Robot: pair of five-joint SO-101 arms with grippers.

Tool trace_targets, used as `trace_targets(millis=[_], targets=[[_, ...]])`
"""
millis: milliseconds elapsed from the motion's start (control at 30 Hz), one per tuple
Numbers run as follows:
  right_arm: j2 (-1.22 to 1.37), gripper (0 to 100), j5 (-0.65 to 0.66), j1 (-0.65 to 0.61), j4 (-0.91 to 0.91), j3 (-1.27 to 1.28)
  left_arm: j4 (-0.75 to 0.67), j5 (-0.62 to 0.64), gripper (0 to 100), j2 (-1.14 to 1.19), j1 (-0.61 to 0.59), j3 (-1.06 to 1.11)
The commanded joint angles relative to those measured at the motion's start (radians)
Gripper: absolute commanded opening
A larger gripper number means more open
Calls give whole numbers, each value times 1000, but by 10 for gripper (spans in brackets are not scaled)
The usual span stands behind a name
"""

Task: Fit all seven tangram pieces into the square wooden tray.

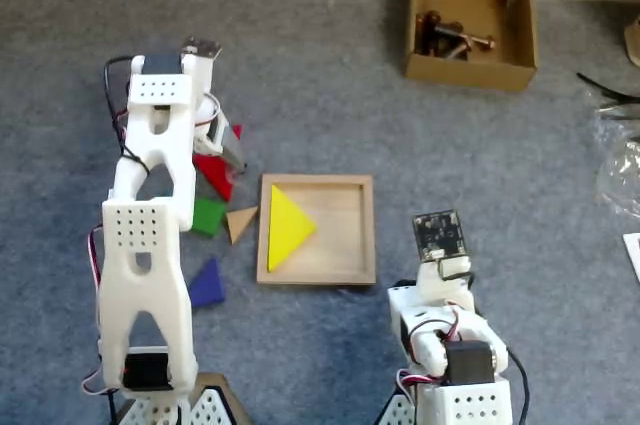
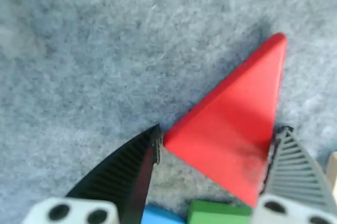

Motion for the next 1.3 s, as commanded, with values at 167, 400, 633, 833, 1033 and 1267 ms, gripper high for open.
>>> trace_targets(millis=[167, 400, 633, 833, 1033, 1267], targets=[[-8, 5, -8, -10, -18, 117, -23, -11, 316, 21, 65, -13], [-8, 5, -8, -10, -18, 117, -17, -11, 316, 22, 67, -13], [-8, 5, -8, -10, -18, 117, -14, -11, 300, 24, 68, -10], [-8, 5, -8, -10, -18, 117, -14, -11, 136, 24, 68, -10], [-8, 5, -8, -10, -18, 117, -14, -11, 105, 24, 70, -7], [-8, 5, -8, -10, -18, 117, -14, -11, 105, 24, 70, -7]])
